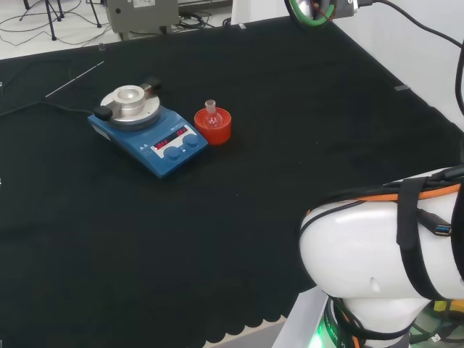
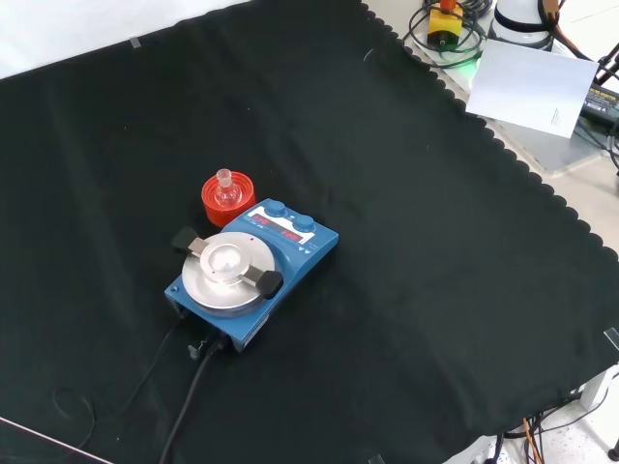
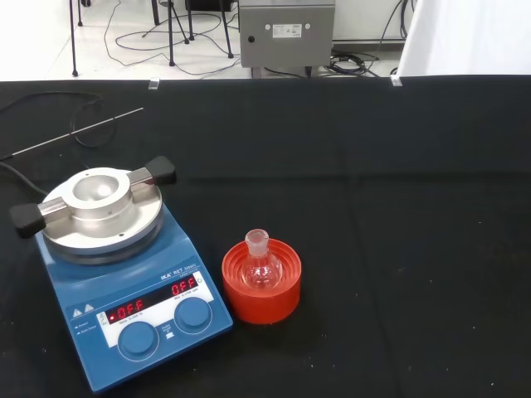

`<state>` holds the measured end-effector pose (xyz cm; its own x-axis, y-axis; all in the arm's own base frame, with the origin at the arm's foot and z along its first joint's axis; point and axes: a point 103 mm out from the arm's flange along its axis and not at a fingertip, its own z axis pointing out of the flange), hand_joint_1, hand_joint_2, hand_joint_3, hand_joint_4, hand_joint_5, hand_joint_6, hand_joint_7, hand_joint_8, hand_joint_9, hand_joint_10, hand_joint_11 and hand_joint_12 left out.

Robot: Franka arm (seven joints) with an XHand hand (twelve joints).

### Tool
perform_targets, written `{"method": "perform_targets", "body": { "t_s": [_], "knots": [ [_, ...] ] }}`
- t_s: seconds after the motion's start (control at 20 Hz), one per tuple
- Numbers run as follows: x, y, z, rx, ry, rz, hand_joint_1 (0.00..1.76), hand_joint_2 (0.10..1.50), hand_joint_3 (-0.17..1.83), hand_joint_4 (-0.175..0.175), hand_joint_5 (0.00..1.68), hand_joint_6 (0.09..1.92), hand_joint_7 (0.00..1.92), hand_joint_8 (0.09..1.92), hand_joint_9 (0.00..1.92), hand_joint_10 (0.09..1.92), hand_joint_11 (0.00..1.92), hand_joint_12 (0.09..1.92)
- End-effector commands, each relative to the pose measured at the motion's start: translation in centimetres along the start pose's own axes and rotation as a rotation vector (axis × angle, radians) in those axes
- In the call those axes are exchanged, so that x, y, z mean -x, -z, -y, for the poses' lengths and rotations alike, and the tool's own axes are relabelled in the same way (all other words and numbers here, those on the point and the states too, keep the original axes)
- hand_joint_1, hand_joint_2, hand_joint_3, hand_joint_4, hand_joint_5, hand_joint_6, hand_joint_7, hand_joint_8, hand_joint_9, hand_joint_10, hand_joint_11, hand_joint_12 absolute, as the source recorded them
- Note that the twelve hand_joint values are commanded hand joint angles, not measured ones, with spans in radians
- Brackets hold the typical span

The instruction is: Pick up the round-bottom flask.

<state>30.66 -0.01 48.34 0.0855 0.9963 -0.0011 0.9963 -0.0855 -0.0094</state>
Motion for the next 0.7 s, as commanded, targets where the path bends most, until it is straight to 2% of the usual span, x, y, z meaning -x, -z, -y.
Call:
{"method": "perform_targets", "body": {
  "t_s": [0.05, 0.1, 0.2, 0.7],
  "knots": [
    [0.39, 0.96, 1.11, 0.062, -0.012, -0.077, 0.23, 1.09, 0.55, 0.011, 0.25, 0.09, 0.07, 0.43, 0.1, 0.72, 0.0, 1.14],
    [0.28, 0.89, 1.12, 0.065, -0.012, -0.081, 0.13, 1.19, 0.46, 0.006, 0.26, 0.09, 0.07, 0.44, 0.11, 0.68, 0.0, 1.11],
    [0.07, 0.66, 1.09, 0.067, -0.012, -0.08, 0.06, 1.28, 0.37, 0.002, 0.27, 0.09, 0.08, 0.45, 0.13, 0.65, 0.0, 1.08],
    [0.67, 0.04, 0.69, 0.05, -0.031, -0.08, 0.04, 1.31, 0.33, 0.0, 0.27, 0.09, 0.08, 0.45, 0.13, 0.64, 0.0, 1.07]
  ]
}}
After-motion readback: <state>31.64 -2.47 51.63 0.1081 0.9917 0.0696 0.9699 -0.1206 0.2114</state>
